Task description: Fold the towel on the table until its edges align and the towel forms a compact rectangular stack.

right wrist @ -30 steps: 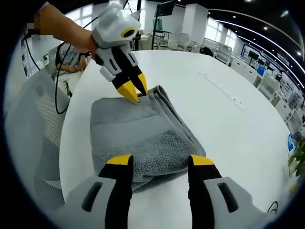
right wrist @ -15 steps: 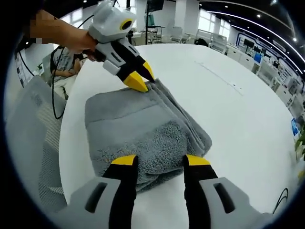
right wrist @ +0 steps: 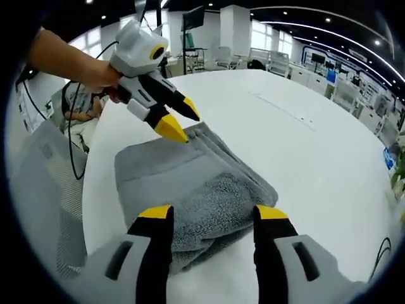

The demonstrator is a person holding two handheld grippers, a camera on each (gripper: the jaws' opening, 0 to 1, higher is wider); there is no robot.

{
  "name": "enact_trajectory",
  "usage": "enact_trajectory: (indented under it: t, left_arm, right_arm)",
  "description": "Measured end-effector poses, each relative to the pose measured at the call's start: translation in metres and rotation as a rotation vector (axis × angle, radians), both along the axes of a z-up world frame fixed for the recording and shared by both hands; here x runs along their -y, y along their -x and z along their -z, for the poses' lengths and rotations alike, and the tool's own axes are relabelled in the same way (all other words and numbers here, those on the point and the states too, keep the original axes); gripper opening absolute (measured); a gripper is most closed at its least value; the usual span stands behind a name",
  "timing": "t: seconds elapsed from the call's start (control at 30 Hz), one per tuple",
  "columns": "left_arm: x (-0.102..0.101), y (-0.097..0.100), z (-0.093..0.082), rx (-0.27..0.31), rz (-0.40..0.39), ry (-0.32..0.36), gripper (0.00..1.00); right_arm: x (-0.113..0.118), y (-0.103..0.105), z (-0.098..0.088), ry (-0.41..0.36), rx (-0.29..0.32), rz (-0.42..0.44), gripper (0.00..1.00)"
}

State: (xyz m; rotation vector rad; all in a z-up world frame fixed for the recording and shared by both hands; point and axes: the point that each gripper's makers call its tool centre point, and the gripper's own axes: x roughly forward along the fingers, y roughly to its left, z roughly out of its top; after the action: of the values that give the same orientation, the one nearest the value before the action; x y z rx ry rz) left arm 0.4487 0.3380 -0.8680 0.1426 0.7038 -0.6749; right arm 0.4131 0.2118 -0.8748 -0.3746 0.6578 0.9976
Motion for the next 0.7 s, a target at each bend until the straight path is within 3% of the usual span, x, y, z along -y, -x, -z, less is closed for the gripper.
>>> enact_trajectory:
  t: [0.17, 0.3, 0.53, 0.63, 0.67, 0.7]
  left_arm:
    - [0.005, 0.017, -0.007, 0.023, 0.057, 0.002, 0.54]
    - [0.003, 0.026, -0.005, 0.022, 0.074, -0.013, 0.55]
    - [0.000, 0.037, 0.001, 0.011, 0.091, -0.032, 0.55]
    - [-0.002, 0.040, 0.008, 0.012, 0.109, -0.071, 0.55]
    - [-0.007, 0.042, 0.014, 0.011, 0.122, -0.129, 0.55]
    - [-0.007, 0.042, 0.015, 0.021, 0.132, -0.141, 0.55]
  right_arm:
    - [0.006, -0.001, -0.010, -0.032, 0.007, 0.054, 0.47]
    - [0.017, 0.005, -0.009, -0.003, 0.002, 0.063, 0.46]
    - [0.030, 0.007, -0.011, -0.017, -0.003, 0.117, 0.46]
    - [0.037, 0.001, -0.005, 0.000, 0.000, 0.136, 0.46]
    - [0.039, 0.000, -0.002, 0.011, -0.003, 0.145, 0.45]
    - [0.039, 0.001, 0.000, 0.019, -0.007, 0.147, 0.45]
